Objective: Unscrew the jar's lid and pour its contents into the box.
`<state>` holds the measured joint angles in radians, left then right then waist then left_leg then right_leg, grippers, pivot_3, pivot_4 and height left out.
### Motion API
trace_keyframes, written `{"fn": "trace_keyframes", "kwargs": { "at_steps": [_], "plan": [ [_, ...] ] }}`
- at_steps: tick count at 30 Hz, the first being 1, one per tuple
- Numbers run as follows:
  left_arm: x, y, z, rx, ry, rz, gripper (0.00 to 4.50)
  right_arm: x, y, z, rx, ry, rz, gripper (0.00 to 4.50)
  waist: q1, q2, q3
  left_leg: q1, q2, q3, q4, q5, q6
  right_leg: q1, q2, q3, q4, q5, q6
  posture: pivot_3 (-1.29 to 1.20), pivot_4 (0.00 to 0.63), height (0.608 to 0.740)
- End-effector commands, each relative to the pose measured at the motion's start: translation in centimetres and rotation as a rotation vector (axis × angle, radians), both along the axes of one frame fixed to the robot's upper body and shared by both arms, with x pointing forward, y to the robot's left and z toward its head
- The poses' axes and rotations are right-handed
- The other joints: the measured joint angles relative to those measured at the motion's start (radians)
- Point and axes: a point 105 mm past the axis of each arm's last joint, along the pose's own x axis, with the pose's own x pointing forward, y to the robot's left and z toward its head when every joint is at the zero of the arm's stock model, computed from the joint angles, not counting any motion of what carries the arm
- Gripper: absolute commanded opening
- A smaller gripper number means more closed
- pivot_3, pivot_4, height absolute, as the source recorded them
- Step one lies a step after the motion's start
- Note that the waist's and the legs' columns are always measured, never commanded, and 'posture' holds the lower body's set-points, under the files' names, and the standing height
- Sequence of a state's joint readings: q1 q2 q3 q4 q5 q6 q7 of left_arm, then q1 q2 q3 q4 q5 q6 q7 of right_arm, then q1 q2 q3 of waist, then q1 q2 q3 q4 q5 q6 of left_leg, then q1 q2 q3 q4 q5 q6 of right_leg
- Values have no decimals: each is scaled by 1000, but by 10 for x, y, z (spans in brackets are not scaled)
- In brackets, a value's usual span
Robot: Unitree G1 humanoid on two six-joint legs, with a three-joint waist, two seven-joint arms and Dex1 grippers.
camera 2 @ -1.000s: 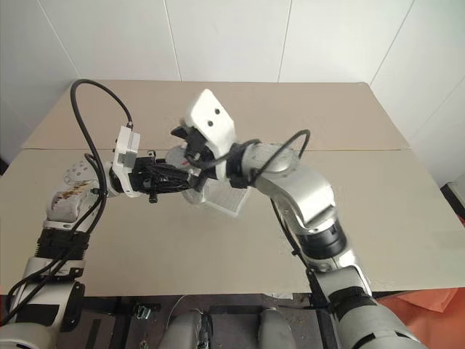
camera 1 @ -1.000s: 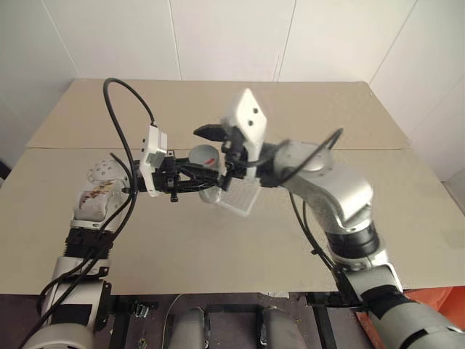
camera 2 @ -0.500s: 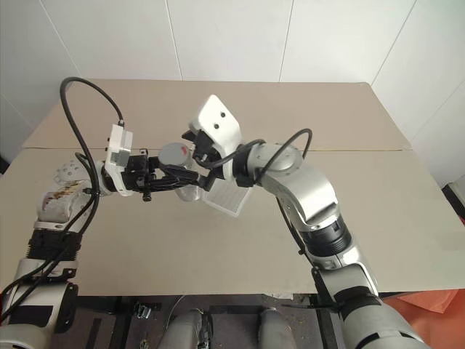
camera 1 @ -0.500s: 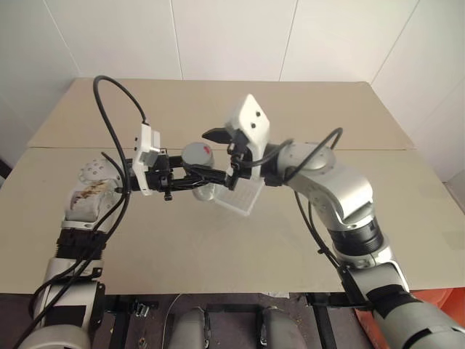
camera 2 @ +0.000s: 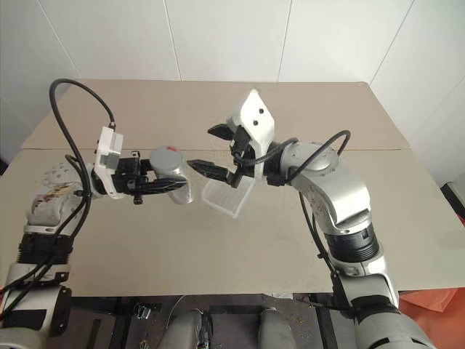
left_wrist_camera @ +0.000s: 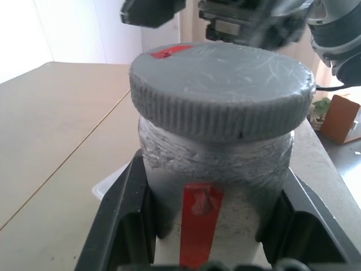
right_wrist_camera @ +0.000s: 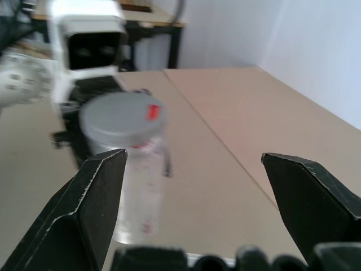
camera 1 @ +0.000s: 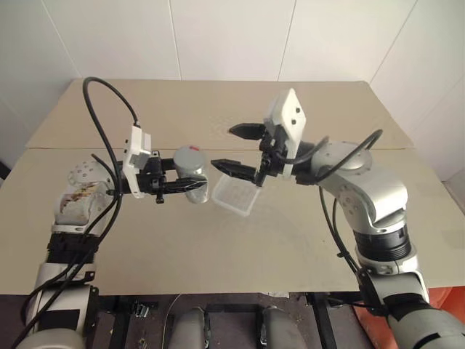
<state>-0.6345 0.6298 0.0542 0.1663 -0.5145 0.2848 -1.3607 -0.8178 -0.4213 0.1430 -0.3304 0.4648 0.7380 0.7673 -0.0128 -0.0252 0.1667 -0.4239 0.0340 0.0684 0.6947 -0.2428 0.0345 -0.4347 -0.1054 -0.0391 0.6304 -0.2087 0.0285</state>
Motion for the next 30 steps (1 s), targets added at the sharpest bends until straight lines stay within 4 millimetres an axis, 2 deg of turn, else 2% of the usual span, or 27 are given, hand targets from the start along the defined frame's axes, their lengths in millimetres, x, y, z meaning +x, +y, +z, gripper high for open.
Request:
{"fn": "trace_keyframes", "kwargs": {
  "at_steps": [1, 5, 9, 13, 17, 30],
  "plan": [
    [1, -7, 13, -12, -66, -19, 1929, -24, 10, 17, 35, -71, 115, 4466, 0, 0, 0, 0, 0, 0, 0, 0, 0, 0, 0, 0, 0, 0, 0, 0, 150, 740],
    [2, -13, 14, -19, -70, -33, 1929, -22, 29, 20, 52, -73, 109, 4466, -2, 0, 0, 0, 0, 0, 0, 0, 0, 0, 0, 0, 0, 0, 0, 0, 150, 740],
    [2, -15, 14, -19, -72, -42, 1929, -8, 48, 19, 52, -72, 28, 4466, -2, 0, 0, 0, 0, 0, 0, 0, 0, 0, 0, 0, 1, 0, 0, 0, 150, 740],
    [3, -15, 14, -19, -71, -44, 1929, 0, 54, 19, 51, -69, -11, 4466, 1, 0, 0, 0, 0, 0, 0, 0, 0, 0, 0, 0, 1, 0, 0, 0, 150, 740],
    [2, -12, 15, -15, -72, -38, 1929, 3, 49, 16, 44, -58, -29, 4466, 2, 0, 0, -1, 0, 0, 0, 0, 0, 0, 0, 0, 1, 0, 0, 0, 150, 740],
    [-1, -4, 15, -1, -71, -19, 1929, 4, 13, 10, 16, -48, -68, 4466, 1, 0, 0, 0, 0, 0, 0, 0, 0, 0, 0, 0, 0, 0, 0, 0, 150, 740]
  ]
}}
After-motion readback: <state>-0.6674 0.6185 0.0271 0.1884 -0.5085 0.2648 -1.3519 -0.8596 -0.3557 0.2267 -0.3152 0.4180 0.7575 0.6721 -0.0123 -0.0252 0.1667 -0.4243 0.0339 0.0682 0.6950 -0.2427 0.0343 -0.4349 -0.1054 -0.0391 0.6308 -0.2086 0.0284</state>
